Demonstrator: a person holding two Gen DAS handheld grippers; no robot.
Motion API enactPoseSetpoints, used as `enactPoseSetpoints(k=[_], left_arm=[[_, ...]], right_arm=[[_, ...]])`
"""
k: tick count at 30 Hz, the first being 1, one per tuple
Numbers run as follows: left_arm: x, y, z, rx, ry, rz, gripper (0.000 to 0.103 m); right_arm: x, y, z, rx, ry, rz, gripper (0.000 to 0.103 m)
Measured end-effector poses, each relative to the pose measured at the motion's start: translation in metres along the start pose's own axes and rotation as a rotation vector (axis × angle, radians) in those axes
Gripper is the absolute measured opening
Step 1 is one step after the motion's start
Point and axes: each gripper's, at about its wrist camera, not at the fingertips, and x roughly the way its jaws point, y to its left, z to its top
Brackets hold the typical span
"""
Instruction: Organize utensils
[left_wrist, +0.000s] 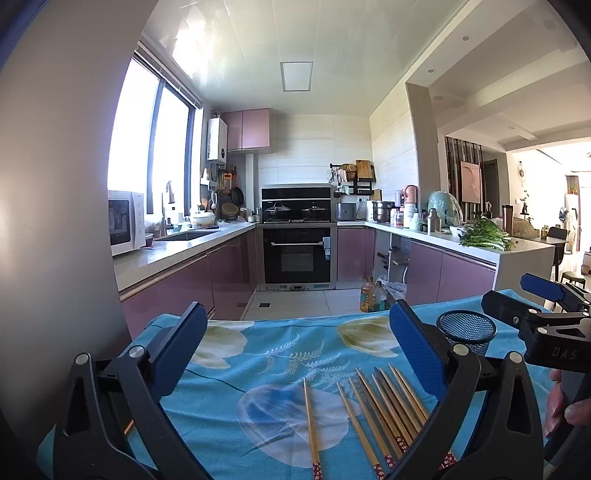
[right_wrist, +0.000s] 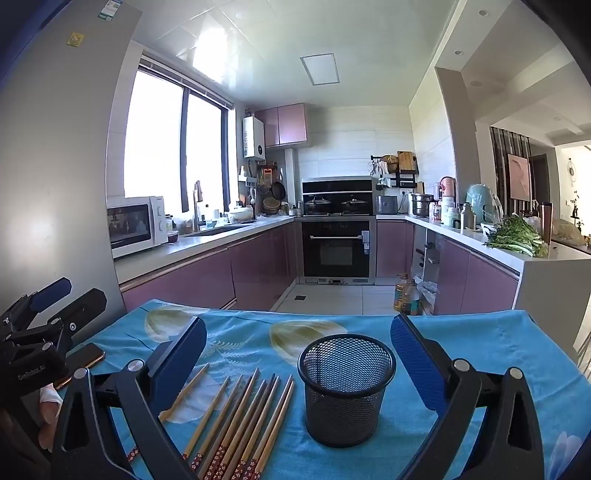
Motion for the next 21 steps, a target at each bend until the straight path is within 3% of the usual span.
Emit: enactPoseSetpoints(k=[21], left_arm=[[-0.0002,0.0003,0.0052,0.0,-0.009,-0.004,0.097]], right_arm=[[-0.0023,-0.0015,0.001,0.005,-0.008,0.0,0.097]])
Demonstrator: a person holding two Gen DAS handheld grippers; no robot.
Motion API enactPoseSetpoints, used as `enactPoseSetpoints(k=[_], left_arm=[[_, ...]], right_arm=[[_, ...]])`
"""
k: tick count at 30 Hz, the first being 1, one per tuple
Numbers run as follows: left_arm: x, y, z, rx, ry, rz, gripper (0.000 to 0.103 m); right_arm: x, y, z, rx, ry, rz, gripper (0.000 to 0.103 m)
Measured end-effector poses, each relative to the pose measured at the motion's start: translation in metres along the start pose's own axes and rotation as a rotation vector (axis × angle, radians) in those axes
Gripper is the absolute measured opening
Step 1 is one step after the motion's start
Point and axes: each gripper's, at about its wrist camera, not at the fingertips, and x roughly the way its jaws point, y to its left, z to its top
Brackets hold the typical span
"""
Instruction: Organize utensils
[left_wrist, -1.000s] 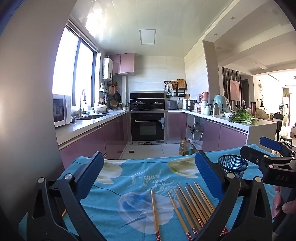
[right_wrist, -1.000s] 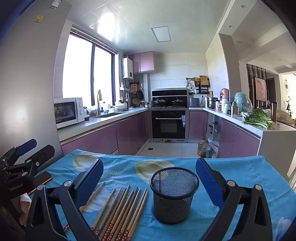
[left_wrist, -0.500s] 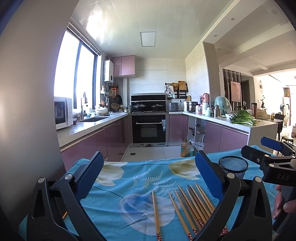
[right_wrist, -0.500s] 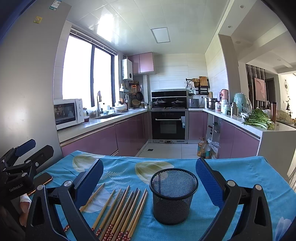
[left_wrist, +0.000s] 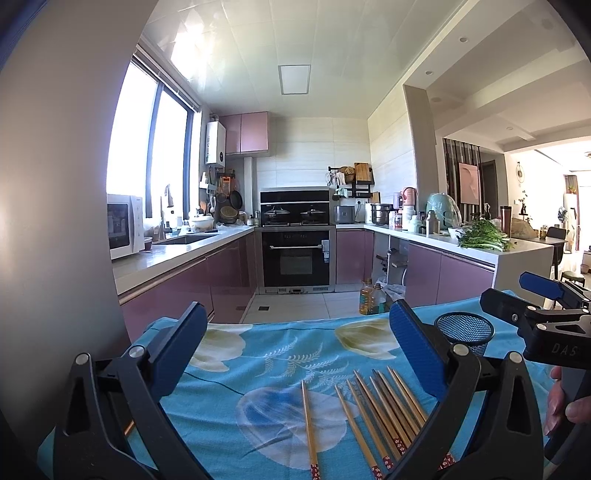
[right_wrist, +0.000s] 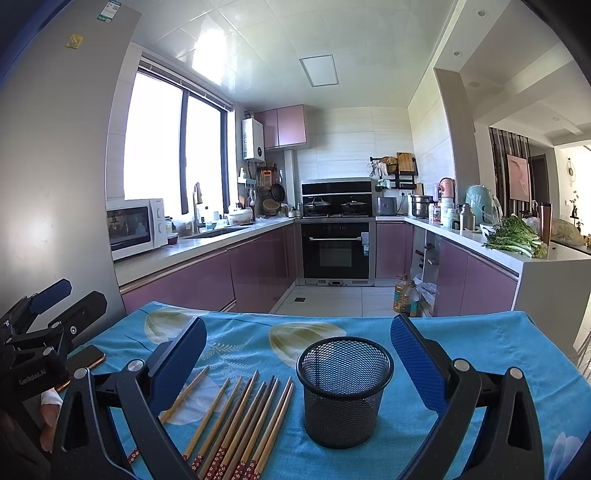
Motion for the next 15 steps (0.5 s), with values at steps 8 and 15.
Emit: enactPoseSetpoints(k=[8,15], left_arm=[[0.0005,0.0,-0.0025,0.0,0.0,0.002,0.097],[0.0038,-0.0022,0.001,0.005,-0.004,0.004,0.097]], right_arm=[[0.0003,0.0003,0.0008,0.0,0.002,0.001,0.097],[0.0003,0.0009,0.0009,0.0,0.003,0.0,0.097]])
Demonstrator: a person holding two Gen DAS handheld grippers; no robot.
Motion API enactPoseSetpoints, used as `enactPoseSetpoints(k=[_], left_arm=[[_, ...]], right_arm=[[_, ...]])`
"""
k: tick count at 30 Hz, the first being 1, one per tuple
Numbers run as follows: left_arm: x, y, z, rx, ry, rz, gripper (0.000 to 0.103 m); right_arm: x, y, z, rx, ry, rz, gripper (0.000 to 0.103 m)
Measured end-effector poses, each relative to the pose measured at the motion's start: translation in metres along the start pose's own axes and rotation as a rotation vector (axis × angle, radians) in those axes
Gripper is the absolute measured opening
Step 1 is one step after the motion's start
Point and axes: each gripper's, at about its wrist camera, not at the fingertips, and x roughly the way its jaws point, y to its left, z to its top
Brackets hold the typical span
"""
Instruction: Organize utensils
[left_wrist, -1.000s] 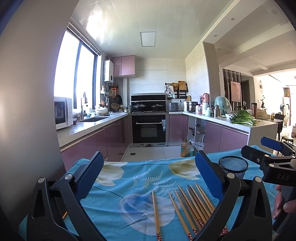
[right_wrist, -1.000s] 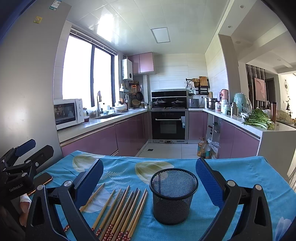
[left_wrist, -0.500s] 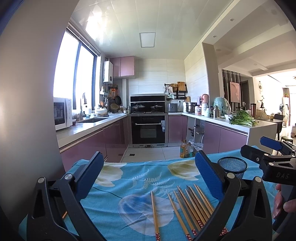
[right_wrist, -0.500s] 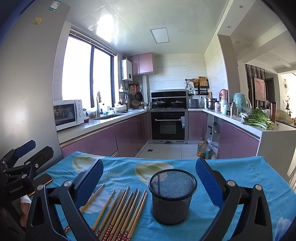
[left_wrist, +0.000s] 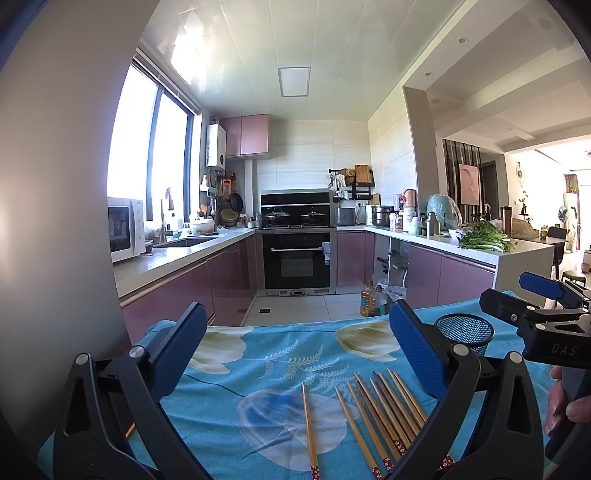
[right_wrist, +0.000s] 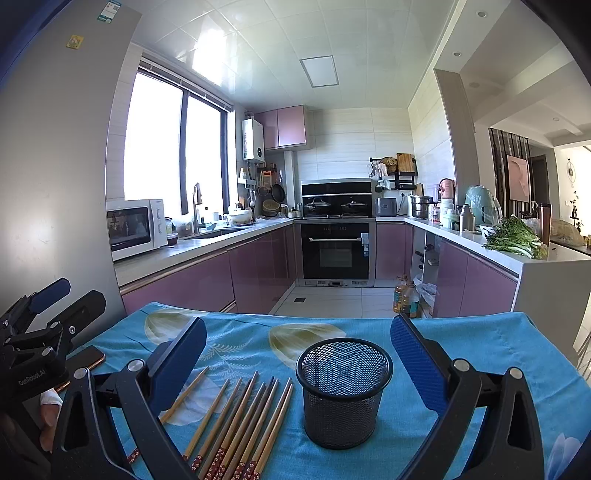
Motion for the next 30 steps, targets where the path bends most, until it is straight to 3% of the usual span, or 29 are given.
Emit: enactPoseSetpoints(k=[30], left_arm=[[-0.0032,0.0024,-0.0024,-0.003,-0.002,0.0,0.097]], right_arm=[[0.0,0.0019,-0.0013,0.005,-0.005,-0.003,0.097]])
